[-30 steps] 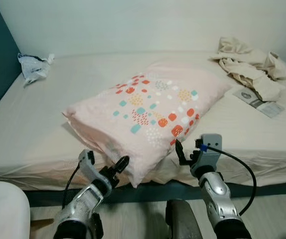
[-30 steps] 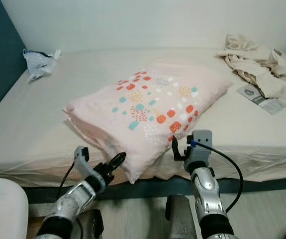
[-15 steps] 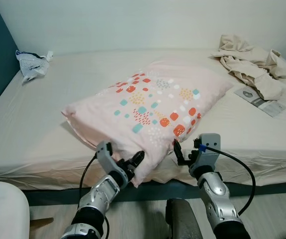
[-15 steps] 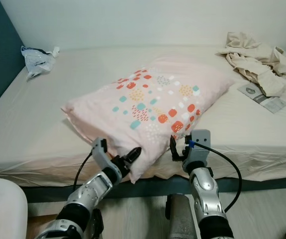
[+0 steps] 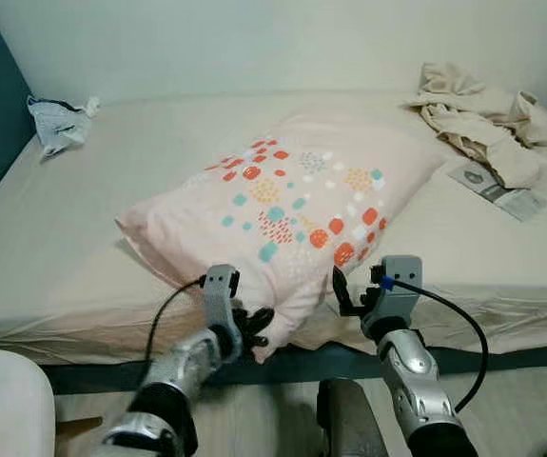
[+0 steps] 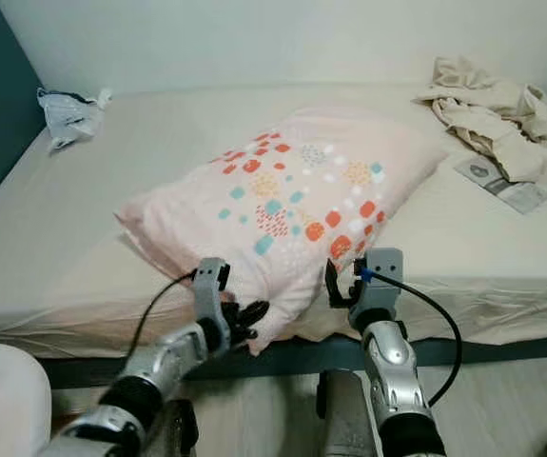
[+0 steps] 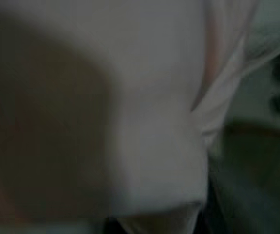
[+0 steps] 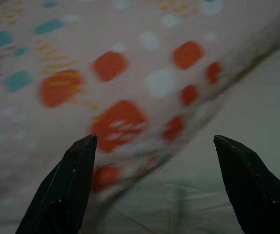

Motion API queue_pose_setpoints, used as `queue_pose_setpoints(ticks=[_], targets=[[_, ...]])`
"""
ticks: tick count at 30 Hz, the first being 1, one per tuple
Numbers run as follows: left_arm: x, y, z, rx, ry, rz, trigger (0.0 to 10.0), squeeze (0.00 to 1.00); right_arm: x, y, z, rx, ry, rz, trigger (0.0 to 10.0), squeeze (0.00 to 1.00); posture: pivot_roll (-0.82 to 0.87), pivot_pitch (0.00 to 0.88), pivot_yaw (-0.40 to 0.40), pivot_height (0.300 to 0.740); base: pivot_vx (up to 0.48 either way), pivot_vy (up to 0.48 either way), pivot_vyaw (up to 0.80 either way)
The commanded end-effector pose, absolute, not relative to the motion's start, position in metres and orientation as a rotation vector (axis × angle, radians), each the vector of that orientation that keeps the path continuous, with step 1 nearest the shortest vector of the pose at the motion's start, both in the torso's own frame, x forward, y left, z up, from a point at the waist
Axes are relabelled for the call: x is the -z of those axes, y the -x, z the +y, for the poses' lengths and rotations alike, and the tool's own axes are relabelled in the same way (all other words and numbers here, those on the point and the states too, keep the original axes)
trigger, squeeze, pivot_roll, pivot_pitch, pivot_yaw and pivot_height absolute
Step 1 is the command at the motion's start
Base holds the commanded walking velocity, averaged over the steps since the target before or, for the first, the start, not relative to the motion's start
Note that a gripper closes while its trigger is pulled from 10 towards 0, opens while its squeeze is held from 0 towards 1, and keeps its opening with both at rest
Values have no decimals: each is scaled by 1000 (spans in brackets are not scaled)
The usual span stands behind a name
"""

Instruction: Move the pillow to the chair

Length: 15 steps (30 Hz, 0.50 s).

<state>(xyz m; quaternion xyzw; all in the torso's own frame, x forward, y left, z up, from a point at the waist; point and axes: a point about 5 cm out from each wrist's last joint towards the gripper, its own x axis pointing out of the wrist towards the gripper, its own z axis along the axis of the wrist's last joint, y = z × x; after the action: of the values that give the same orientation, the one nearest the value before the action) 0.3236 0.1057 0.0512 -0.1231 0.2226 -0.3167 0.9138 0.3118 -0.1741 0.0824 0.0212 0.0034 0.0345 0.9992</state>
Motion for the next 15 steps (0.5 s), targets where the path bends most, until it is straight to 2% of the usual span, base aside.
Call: queue_pose_setpoints(ticks=[1,4,7,10,11,15], targets=[[-45,-321,125,663,177,522,0,0,-78,-308,-175,-56,-51,22,10000,0,-76,179,17,582,0,0,0],[-58,-324,170,689,63,543,0,0,-77,-308,-177,-45,-54,23,10000,0,-66,176,21,582,0,0,0],[-66,-323,198,704,-7,572,0,0,-76,-307,-177,-41,-55,24,10000,0,-62,174,21,582,0,0,0],[-79,-320,242,656,-111,615,0,0,-75,-307,-178,-37,-58,28,10000,0,-49,172,18,582,0,0,0],[-79,-320,242,656,-111,615,0,0,-75,-307,-178,-37,-58,28,10000,0,-49,172,18,582,0,0,0],[-101,-319,292,526,-263,645,0,0,-75,-308,-176,-39,-63,32,10000,0,-39,174,13,582,0,0,0]])
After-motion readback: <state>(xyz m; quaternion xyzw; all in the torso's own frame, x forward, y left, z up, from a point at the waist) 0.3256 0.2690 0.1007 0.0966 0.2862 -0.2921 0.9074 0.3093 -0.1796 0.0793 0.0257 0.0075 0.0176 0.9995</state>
